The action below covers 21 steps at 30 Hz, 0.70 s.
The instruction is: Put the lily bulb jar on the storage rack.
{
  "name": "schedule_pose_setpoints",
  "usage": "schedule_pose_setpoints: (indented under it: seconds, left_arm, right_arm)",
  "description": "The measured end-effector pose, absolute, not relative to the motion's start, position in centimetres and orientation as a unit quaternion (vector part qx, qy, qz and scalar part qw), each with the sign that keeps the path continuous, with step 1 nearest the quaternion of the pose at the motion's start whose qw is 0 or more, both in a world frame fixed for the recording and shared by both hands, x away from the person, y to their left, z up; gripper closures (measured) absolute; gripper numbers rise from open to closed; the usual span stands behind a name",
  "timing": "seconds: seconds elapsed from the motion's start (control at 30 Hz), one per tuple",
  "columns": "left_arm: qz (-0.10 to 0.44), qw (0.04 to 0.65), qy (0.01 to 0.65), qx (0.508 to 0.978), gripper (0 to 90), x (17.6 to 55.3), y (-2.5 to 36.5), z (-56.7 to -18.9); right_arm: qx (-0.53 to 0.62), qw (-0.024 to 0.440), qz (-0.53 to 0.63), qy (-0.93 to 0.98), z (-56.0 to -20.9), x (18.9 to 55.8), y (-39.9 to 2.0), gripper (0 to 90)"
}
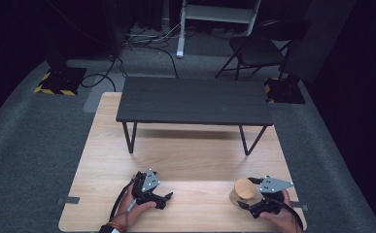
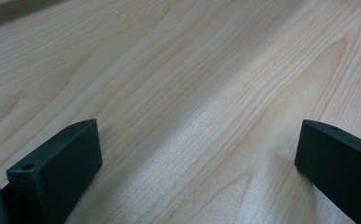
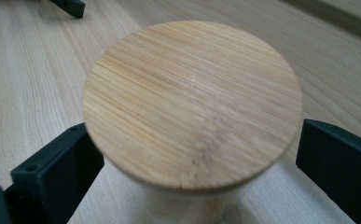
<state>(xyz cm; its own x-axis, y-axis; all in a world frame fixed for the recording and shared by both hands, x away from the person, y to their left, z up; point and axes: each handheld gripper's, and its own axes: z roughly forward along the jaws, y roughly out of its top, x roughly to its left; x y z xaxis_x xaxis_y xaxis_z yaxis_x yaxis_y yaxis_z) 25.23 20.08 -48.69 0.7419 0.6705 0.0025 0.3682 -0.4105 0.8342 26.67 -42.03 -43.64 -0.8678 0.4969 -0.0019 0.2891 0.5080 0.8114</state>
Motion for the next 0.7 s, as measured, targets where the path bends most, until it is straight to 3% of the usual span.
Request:
schedule_pose_setpoints:
  seconds: [0.27, 0.47, 0.5, 0.7]
  left_arm:
    - [0.171, 0.442, 0.316, 0.822, 0.5, 25.2, 20.1, -48.7]
    - [0.171, 0.442, 0.316, 0.822, 0.5, 25.2, 20.1, -48.7]
    - [0.171, 0.442, 0.316, 0.822, 0.5, 25.2, 20.1, -48.7]
    - [0.171, 0.442, 0.316, 0.822, 0.5, 25.2, 20.1, -48.7]
  right_arm:
    - [0.228, 0.112, 0.420, 0.871, -44.1, 28.0, -40.6, 2.1]
    - [0.221, 0.114, 0.417, 0.874, -44.4, 28.1, -40.0, 14.5]
    - [0.219, 0.111, 0.421, 0.873, -44.5, 28.2, -40.0, 21.8]
    - [0.216, 0.114, 0.423, 0.873, -44.5, 28.0, -39.8, 24.6]
